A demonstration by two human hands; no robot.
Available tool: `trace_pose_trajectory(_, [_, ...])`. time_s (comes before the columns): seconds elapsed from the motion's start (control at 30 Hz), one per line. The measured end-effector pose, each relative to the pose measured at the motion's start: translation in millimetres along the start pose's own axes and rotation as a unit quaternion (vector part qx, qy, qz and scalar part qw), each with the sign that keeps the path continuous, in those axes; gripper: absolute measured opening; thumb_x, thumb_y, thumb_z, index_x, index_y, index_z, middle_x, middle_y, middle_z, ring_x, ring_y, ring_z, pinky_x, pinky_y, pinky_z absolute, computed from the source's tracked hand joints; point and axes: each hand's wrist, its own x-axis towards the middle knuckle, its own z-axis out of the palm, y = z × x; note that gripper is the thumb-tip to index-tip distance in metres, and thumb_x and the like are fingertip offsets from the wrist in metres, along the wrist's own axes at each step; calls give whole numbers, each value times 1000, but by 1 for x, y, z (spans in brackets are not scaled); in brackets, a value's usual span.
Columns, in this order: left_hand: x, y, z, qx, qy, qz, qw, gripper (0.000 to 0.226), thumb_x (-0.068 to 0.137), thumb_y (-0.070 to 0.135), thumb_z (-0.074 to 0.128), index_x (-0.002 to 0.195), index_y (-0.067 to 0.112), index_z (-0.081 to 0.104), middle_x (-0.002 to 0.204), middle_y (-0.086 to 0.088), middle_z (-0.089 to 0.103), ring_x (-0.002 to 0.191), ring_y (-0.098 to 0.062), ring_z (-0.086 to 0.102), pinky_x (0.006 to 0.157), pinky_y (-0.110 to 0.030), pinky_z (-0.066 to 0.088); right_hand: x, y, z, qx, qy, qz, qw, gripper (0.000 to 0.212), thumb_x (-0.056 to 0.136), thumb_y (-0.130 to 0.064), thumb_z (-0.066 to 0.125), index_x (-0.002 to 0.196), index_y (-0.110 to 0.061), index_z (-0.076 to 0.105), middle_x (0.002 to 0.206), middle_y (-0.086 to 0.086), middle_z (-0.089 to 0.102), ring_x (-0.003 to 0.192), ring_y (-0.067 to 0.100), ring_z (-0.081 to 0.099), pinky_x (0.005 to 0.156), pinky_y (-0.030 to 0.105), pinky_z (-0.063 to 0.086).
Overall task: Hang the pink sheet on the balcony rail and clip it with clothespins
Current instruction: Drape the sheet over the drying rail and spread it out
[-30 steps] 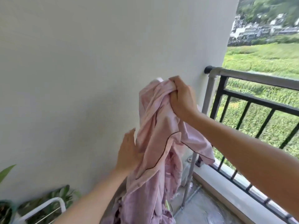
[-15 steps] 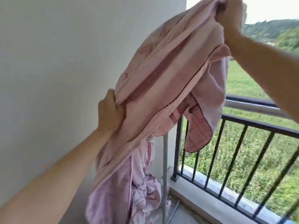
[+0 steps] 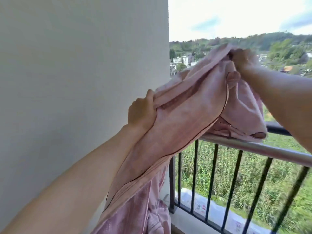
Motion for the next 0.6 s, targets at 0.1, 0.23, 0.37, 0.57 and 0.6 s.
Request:
trace_pose_trajectory(0.1, [-10, -1, 36, 25, -46, -2, 999, 20, 88, 16, 49, 107, 14, 50, 80, -16, 65, 74, -39, 58, 60, -34, 35, -28, 30, 65, -79, -182, -45, 979, 24, 90, -10, 57, 111, -3, 66, 105, 21, 66, 101, 37, 64, 87, 41, 52])
trace_pose_trajectory(0.23, [-10, -1, 44, 72, -55, 18, 996, 19, 83, 11, 48, 102, 10, 52, 79, -17, 65, 72, -39, 58, 59, -33, 34, -54, 53, 96, -131, -413, -17, 901, 28, 83, -9, 72, 110, -5, 66, 97, 8, 70, 82, 23, 72, 60, 32, 58])
trace_pose_trajectory(0.37, [-24, -6, 35, 11, -51, 45, 998, 35, 82, 22, 50, 116, 13, 55, 85, -13, 68, 77, -39, 62, 62, -35, 44, -61, 23, 69, -66, -285, -110, 950, 24, 95, -12, 57, 118, -14, 64, 112, 11, 67, 80, 21, 66, 56, 27, 51])
trace_pose_trajectory(0.57, [-96, -63, 34, -339, -70, -103, 933, 27, 93, 33, 59, 118, 24, 54, 102, 10, 65, 91, -8, 64, 74, -17, 49, -209, -51, 23, 49, -119, -357, 925, 55, 85, -60, 59, 131, -31, 55, 127, -6, 62, 91, 12, 63, 71, 32, 53])
trace_pose_trajectory(0.6, [-104, -74, 41, -353, -117, -156, 915, 27, 94, 38, 56, 118, 26, 53, 108, 8, 63, 97, -10, 63, 79, -20, 50, -230, -56, 32, -1, -112, -379, 919, 67, 81, -66, 58, 139, -33, 46, 137, -5, 54, 102, 14, 59, 77, 34, 53])
